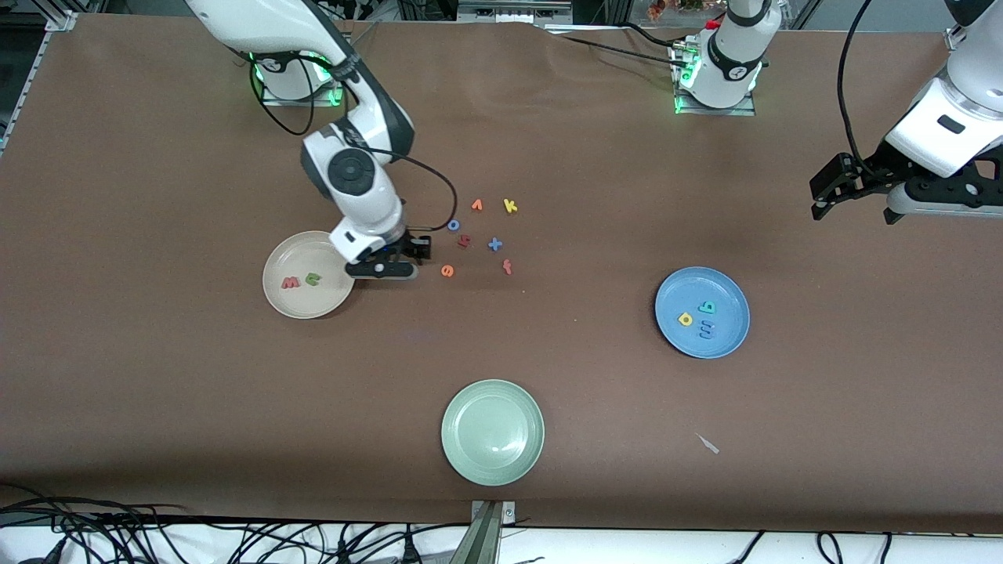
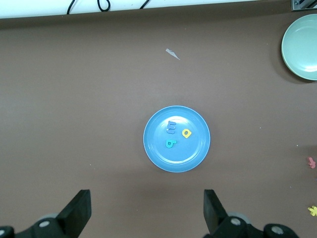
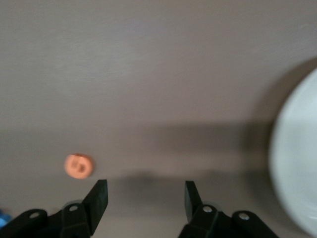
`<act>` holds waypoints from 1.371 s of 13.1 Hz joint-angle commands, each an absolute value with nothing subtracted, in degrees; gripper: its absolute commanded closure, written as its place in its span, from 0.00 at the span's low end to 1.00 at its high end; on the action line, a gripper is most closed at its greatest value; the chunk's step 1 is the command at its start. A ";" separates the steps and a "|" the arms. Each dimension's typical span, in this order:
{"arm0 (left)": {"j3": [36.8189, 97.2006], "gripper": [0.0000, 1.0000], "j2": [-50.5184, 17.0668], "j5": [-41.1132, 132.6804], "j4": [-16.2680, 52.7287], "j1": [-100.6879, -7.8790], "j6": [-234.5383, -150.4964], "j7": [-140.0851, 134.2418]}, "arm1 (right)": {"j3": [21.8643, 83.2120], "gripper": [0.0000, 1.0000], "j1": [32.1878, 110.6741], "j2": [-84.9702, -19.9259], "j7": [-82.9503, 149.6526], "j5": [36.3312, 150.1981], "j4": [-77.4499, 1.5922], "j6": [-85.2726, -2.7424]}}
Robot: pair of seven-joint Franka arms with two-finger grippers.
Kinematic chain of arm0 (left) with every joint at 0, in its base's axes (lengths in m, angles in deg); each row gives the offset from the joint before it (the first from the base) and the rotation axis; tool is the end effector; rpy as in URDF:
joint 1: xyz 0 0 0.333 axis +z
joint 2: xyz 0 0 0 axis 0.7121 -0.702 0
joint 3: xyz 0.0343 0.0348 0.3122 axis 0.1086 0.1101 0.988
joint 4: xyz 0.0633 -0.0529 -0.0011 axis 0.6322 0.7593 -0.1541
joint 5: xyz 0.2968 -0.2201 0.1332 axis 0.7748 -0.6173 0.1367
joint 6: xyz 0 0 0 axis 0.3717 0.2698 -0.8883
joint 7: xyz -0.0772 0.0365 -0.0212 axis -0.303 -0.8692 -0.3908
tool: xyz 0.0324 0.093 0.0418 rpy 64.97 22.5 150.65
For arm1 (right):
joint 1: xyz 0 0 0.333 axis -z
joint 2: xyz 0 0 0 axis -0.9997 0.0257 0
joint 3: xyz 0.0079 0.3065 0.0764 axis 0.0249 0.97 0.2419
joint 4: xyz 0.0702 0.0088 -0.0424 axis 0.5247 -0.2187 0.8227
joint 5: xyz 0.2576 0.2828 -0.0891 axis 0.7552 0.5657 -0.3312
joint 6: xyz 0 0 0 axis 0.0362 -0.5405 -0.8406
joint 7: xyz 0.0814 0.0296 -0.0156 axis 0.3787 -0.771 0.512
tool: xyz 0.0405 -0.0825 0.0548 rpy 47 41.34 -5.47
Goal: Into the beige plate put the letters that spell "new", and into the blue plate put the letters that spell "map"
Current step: 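Grasp the orange foam letter with the right gripper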
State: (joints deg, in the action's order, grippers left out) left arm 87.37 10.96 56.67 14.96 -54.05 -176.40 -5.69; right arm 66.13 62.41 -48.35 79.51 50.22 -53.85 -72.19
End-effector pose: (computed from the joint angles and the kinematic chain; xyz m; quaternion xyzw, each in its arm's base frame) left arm 0.5566 -0.0603 0.6097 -0.9979 0.0269 -0.0585 0.0105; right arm 0.5053 0.3424 0.2187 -0.9996 0.0258 -0.0108 0.0090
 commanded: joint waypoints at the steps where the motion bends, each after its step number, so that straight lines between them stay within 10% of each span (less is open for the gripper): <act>1: 87.88 0.00 11.53 55.48 14.58 -54.37 -175.11 -6.47 | 65.99 0.29 59.71 -41.83 86.00 49.65 -46.85 -72.87; 8: 87.88 0.00 10.83 55.57 12.57 -54.99 -175.64 -6.74 | 65.55 0.31 57.59 -37.50 90.06 48.16 -42.70 -74.54; 13: 87.88 0.00 11.44 59.08 12.30 -55.96 -172.56 -6.29 | 65.37 0.78 57.59 -37.59 90.06 47.11 -44.29 -75.08; 18: 87.97 0.00 11.80 59.08 12.30 -55.25 -171.69 -6.47 | 63.53 0.84 60.12 -43.99 79.39 47.80 -44.29 -65.36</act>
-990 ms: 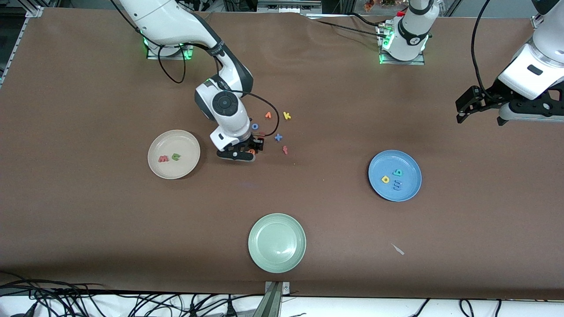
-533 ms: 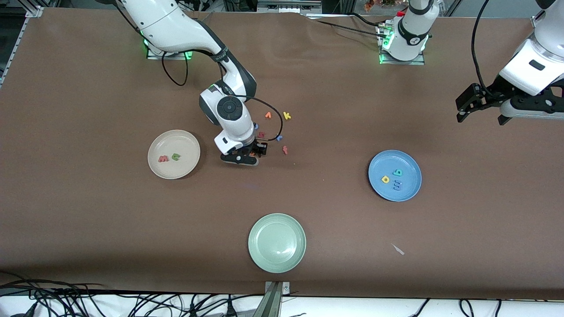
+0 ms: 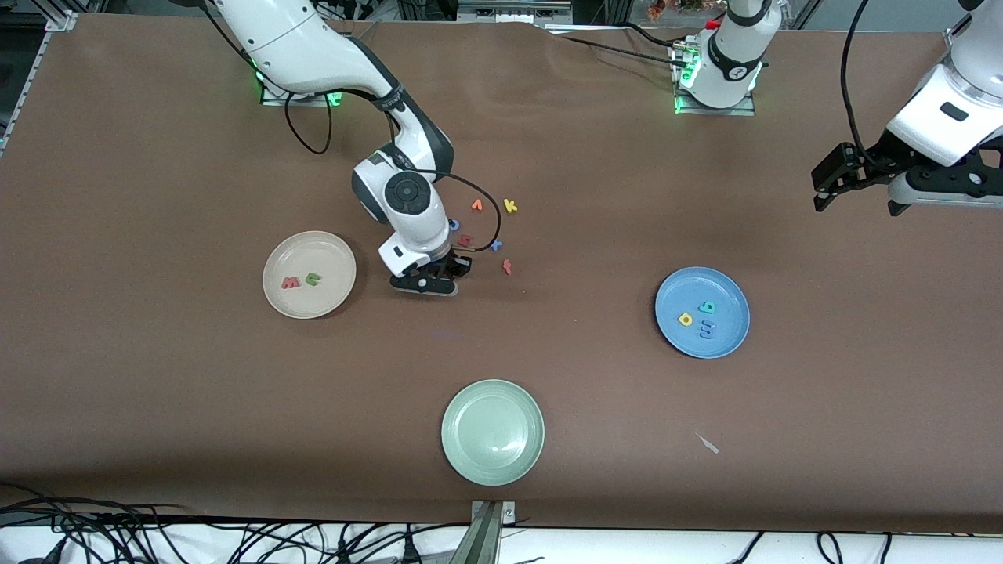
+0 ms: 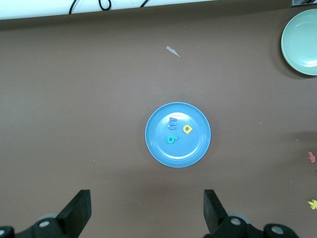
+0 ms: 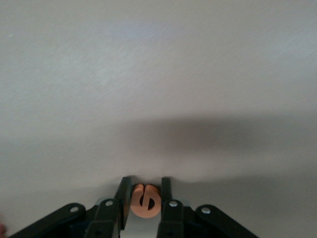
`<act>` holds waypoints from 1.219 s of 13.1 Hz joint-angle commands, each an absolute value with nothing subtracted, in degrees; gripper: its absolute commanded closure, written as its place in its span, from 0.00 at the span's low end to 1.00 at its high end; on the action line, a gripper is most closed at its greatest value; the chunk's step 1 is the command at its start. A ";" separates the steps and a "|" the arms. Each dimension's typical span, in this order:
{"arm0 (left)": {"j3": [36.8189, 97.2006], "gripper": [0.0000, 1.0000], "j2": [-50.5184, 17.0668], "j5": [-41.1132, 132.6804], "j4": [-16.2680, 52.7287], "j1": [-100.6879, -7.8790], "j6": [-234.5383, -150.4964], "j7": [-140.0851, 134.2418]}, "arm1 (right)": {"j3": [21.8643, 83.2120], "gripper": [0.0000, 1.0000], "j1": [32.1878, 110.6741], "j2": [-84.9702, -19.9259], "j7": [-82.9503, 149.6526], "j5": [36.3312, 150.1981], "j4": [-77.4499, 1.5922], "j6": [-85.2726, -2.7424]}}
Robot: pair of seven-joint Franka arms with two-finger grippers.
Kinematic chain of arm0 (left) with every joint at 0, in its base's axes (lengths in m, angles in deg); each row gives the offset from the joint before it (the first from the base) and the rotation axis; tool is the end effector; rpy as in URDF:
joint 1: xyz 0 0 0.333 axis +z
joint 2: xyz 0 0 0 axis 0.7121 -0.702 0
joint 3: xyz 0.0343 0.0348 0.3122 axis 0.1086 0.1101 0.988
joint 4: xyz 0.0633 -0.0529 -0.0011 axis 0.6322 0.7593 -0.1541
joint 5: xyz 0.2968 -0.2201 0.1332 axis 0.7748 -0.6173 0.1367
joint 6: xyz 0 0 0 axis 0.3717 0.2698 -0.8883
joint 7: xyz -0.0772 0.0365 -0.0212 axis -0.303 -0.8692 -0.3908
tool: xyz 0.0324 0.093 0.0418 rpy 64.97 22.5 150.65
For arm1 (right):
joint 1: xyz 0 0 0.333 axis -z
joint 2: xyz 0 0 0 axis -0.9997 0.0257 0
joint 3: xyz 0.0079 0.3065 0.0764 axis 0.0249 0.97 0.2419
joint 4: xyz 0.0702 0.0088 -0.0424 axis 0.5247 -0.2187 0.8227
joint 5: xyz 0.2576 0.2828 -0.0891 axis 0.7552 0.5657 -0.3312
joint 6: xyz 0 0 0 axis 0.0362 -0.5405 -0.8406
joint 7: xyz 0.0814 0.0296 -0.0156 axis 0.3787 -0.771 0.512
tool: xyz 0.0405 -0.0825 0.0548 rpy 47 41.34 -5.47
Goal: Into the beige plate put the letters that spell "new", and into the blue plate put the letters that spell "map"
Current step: 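Carry the orange letter into the white plate and open the right gripper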
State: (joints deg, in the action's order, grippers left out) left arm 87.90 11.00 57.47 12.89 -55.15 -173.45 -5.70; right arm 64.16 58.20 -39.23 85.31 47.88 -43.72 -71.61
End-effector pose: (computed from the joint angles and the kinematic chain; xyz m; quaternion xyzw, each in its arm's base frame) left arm 0.5523 -0.0637 0.6226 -0.9980 0.0318 -0.0519 0.0177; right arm 0.5255 0.3845 0.1861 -0.9988 0.0440 -0.0218 0.0016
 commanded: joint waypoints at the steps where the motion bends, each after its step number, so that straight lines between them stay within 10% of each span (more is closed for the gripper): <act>1: 87.97 0.00 12.14 59.08 12.30 -55.25 -171.16 -6.38 | 63.52 0.84 62.23 -46.27 74.64 47.81 -44.64 -62.28; 7: 87.97 0.00 12.32 59.08 12.30 -55.95 -171.07 -6.30 | 63.52 0.81 73.24 -61.92 55.17 47.72 -65.95 -65.90; 9: 87.97 0.00 12.59 59.08 12.39 -56.13 -170.98 -6.30 | 62.82 0.62 73.24 -64.48 55.26 47.72 -71.60 -70.41; 11: 88.06 0.00 12.59 59.08 12.47 -56.13 -170.98 -6.38 | 62.73 0.07 73.32 -65.89 55.87 47.81 -71.45 -68.67; 16: 87.97 0.00 12.59 59.17 12.56 -56.13 -170.89 -6.38 | 61.77 0.00 73.32 -68.18 55.26 48.24 -56.74 -50.10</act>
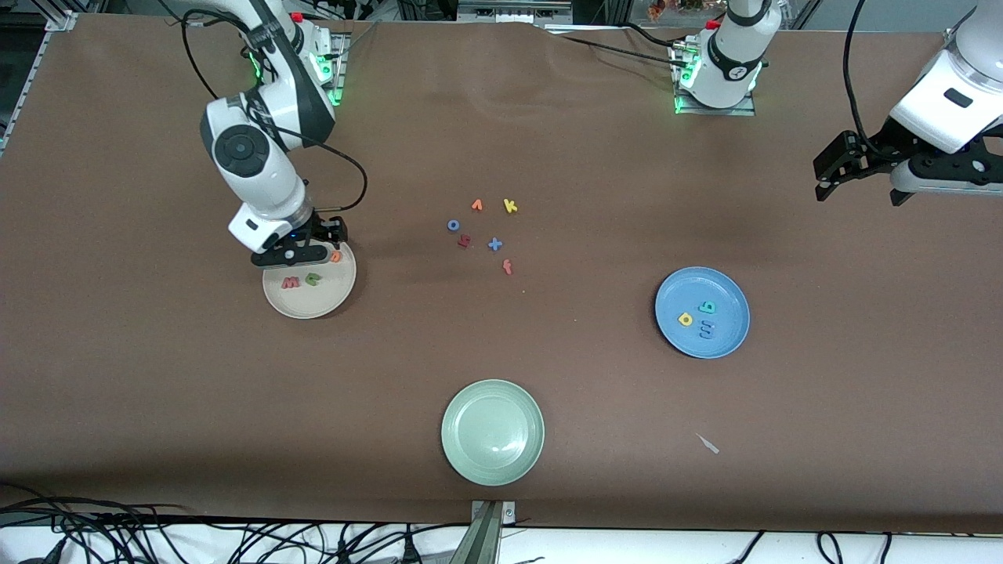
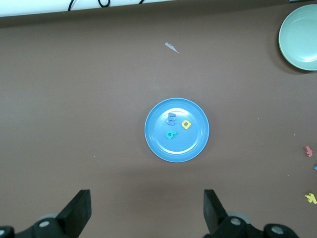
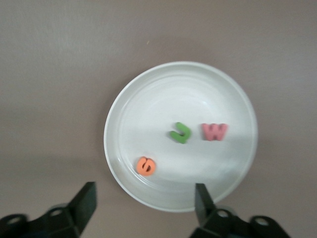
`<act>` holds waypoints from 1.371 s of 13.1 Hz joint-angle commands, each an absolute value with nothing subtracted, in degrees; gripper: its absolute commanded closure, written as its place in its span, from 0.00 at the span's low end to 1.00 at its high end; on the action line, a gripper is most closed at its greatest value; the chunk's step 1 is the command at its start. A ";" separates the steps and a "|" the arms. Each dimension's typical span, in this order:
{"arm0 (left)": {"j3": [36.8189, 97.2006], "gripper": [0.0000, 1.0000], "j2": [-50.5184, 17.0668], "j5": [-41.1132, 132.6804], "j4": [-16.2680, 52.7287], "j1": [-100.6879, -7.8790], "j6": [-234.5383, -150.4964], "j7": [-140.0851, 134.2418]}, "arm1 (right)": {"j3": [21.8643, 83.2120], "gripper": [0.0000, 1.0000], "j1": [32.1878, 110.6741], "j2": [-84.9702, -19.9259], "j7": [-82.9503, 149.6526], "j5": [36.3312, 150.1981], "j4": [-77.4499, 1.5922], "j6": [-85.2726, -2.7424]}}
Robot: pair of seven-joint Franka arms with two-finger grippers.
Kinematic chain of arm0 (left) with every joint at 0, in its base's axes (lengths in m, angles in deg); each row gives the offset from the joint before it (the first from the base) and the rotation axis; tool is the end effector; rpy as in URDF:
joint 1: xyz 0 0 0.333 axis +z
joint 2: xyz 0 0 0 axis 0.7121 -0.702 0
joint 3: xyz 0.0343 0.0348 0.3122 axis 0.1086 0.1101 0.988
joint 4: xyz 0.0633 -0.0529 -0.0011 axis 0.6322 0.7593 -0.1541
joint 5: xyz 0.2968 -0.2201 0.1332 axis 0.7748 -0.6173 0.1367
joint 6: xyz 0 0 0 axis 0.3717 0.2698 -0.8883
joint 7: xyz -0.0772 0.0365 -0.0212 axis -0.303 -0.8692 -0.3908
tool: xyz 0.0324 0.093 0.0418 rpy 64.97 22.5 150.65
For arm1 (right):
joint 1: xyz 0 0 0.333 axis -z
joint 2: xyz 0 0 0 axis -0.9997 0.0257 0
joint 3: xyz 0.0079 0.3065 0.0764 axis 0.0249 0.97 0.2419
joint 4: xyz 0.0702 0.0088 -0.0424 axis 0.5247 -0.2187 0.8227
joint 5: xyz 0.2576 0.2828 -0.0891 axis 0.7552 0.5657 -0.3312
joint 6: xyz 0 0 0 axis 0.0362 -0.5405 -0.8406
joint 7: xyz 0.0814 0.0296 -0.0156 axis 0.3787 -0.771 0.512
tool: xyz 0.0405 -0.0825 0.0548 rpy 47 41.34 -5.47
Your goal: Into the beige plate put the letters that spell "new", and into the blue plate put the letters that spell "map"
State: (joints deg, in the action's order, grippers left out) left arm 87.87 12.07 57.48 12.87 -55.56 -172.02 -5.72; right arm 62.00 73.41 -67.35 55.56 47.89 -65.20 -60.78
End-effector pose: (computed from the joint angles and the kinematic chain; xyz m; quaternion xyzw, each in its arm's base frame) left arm 0.5440 -0.0666 0.6306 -0.9980 0.0353 -0.0490 0.0175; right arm 0.5145 0.1751 0.3111 0.9963 0.0673 -0.0057 0.0526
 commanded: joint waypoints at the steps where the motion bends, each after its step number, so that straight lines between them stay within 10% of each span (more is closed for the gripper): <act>1: 87.97 0.00 12.59 59.17 12.47 -56.13 -170.89 -6.47 | 61.68 0.00 73.32 -67.83 55.17 48.24 -50.76 -43.85; 8: 87.97 0.00 12.41 59.17 12.56 -55.96 -170.89 -6.47 | 49.65 0.00 73.50 -71.69 38.48 61.08 -34.01 -23.59; 18: 87.97 0.00 12.41 59.17 12.65 -55.78 -170.80 -6.30 | 49.90 0.00 73.15 -70.73 39.09 60.99 -33.65 -22.69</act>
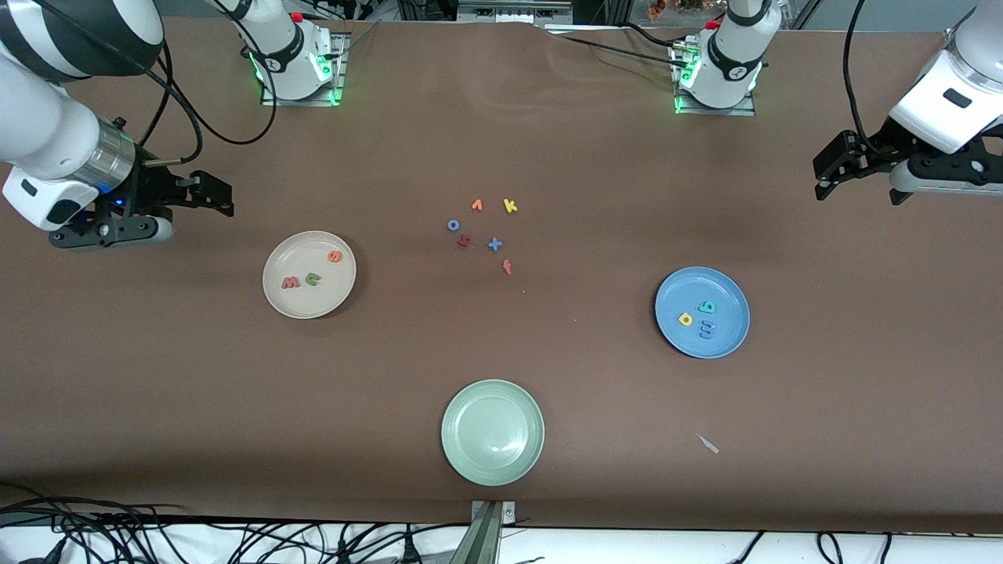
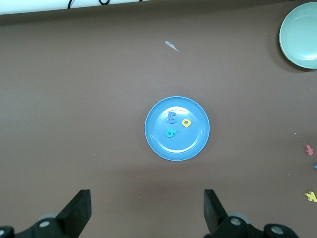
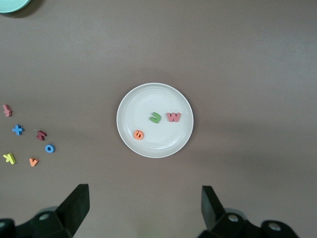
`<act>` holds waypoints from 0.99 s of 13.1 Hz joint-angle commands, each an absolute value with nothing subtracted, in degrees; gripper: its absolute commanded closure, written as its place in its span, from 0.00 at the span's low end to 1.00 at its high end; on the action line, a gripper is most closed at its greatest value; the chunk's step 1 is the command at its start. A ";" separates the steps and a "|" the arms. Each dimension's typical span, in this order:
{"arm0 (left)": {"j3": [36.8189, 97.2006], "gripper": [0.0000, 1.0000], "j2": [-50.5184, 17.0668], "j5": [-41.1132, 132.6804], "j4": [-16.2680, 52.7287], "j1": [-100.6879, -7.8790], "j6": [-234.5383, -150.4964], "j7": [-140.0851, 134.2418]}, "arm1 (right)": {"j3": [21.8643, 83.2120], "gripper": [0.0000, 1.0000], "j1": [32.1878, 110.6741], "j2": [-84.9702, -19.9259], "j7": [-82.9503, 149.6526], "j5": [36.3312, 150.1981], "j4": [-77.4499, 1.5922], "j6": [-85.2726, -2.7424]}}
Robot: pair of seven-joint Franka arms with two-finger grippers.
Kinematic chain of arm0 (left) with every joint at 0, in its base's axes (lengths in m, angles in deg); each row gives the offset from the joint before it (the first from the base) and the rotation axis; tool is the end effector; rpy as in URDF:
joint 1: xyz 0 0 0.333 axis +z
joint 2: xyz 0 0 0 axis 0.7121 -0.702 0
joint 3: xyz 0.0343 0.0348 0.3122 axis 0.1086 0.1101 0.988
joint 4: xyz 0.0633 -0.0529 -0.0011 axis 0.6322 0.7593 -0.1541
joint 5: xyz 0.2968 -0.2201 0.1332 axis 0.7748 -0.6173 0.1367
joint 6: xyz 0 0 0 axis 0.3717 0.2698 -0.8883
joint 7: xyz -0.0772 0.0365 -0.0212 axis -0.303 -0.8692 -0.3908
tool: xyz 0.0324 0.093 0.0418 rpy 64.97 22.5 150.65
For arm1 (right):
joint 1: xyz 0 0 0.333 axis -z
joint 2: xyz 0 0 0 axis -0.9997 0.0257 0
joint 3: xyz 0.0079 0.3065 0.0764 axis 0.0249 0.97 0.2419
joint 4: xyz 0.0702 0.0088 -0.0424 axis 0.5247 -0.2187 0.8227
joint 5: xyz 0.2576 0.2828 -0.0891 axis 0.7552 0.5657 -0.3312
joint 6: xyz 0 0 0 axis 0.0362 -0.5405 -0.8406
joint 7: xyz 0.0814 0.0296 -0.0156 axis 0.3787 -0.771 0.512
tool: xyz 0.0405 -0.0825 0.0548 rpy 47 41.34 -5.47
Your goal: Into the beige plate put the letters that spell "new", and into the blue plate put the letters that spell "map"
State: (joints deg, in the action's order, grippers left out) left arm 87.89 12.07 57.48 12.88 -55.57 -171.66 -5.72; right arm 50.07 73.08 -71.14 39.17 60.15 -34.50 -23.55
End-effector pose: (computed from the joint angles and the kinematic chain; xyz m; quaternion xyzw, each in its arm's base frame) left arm 0.5434 -0.0664 0.6299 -0.9982 0.0351 -0.0458 0.0179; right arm 0.5730 0.0852 0.5400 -0.9971 -0.0544 0.0475 0.0238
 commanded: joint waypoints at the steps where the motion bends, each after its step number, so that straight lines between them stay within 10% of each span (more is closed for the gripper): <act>1: 87.80 0.00 12.32 59.17 12.56 -55.52 -170.80 -6.30 | 49.90 0.00 72.97 -70.73 39.43 60.99 -33.74 -22.78; 13: 87.80 0.00 11.09 58.47 12.30 -55.34 -169.83 -5.94 | 49.46 0.00 72.97 -70.73 39.70 60.90 -33.56 -21.20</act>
State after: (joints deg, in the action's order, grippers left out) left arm 87.83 11.60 57.48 12.94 -55.50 -170.46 -5.69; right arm 49.93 73.06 -70.46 39.21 60.15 -34.47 -22.81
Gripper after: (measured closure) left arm 0.000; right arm 0.000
